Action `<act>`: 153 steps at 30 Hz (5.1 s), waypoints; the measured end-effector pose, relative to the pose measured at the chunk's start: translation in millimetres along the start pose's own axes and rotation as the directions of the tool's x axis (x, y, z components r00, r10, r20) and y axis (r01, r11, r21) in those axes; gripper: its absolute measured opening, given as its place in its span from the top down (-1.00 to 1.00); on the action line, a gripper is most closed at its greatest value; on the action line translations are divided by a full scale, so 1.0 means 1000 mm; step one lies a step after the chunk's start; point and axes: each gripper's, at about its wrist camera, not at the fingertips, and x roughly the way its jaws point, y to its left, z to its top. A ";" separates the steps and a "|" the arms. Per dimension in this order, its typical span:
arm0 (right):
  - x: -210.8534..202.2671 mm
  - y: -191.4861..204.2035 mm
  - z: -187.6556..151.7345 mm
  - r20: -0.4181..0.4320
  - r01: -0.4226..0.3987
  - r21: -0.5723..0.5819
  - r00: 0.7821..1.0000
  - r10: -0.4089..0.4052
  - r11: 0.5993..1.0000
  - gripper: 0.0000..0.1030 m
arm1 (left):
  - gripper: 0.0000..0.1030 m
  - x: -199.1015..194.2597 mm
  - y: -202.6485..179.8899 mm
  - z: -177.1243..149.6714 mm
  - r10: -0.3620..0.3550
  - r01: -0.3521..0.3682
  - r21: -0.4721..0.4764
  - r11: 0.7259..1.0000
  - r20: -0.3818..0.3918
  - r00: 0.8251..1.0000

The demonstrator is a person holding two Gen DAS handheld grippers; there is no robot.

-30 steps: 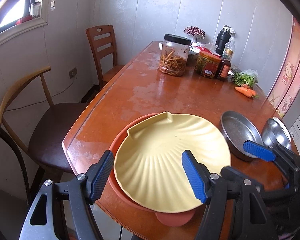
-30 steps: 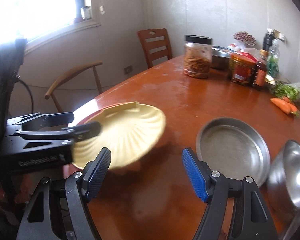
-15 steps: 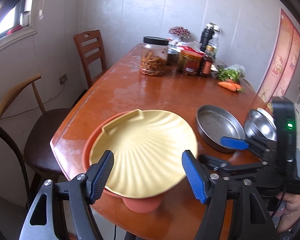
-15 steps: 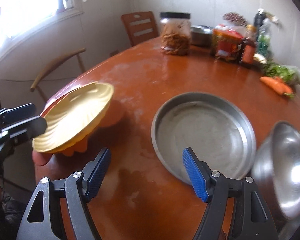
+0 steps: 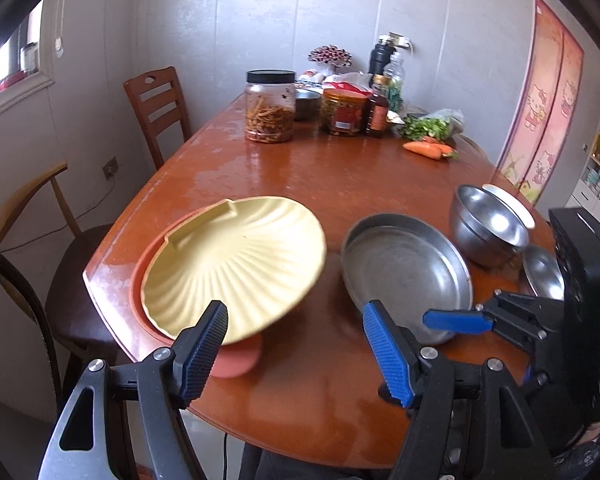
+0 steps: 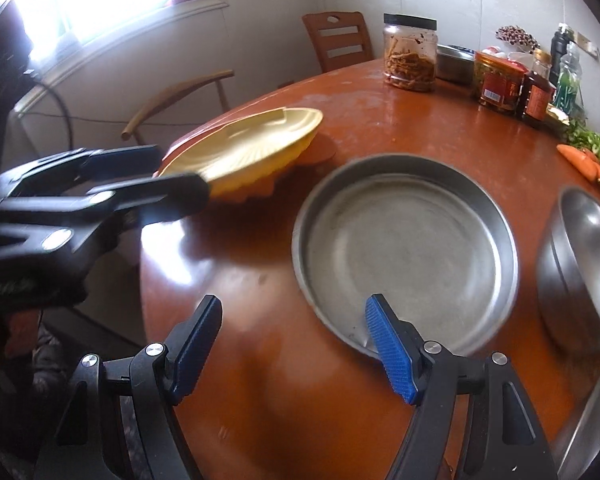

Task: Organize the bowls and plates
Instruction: 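Grasp the flat grey metal pan rim with the left tool, then carry the grey pan over and lower it onto the yellow plate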

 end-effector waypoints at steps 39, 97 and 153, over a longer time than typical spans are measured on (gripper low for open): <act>-0.032 -0.025 -0.042 0.089 0.160 0.113 0.981 -0.171 0.981 -0.23 | -0.14 0.049 -0.047 -0.027 -0.077 0.073 -0.042 0.996 -0.113 0.991; -0.003 0.032 0.104 0.252 0.109 -0.067 0.964 -0.088 0.992 -0.23 | -0.14 -0.001 0.070 0.047 0.077 -0.064 -0.188 0.980 0.057 0.995; 0.051 0.006 0.096 0.204 0.122 -0.034 0.972 -0.112 0.992 -0.35 | -0.16 0.016 0.096 0.013 0.086 -0.075 -0.303 0.950 0.024 0.996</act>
